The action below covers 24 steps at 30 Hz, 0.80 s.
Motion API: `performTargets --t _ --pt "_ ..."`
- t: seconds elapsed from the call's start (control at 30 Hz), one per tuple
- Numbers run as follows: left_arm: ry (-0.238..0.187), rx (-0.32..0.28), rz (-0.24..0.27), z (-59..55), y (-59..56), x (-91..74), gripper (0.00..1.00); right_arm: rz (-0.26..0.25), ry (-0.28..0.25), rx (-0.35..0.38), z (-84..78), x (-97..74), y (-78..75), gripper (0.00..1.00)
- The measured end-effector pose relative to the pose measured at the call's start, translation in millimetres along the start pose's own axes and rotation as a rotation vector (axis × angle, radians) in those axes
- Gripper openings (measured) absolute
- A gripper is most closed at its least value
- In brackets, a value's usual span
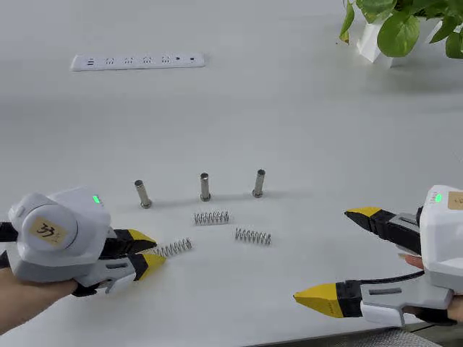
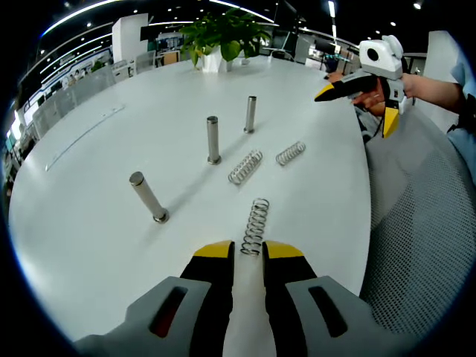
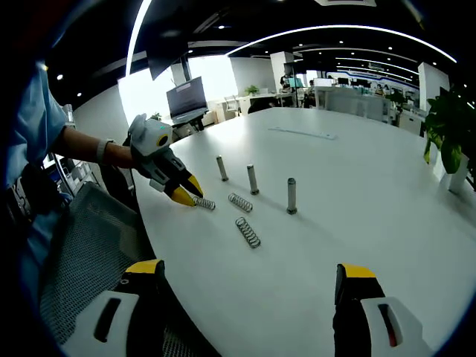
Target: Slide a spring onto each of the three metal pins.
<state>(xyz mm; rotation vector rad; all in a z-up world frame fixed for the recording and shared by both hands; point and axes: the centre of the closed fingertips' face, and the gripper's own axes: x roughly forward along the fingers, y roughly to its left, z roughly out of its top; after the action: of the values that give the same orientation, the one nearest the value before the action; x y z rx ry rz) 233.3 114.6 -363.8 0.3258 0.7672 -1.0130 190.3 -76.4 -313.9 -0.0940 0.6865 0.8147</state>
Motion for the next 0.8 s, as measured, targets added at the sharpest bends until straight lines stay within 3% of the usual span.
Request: performTargets --t 0.3,0.57,0.8 --pt "0.02 0.02 0.001 -1.3 1.8 3.0 0.09 -0.002 -0.002 0.006 -1.4 -1.0 -1.1 0.94" --pt "0.054 0.11 0.023 -1.7 0.4 4.8 0.08 0.003 -0.002 0.002 0.1 -0.2 0.0 0.94" --pt "0.049 0.098 0.031 -0.6 2.7 6.0 0.07 0.008 -0.002 -0.003 1.1 0.3 0.3 0.93"
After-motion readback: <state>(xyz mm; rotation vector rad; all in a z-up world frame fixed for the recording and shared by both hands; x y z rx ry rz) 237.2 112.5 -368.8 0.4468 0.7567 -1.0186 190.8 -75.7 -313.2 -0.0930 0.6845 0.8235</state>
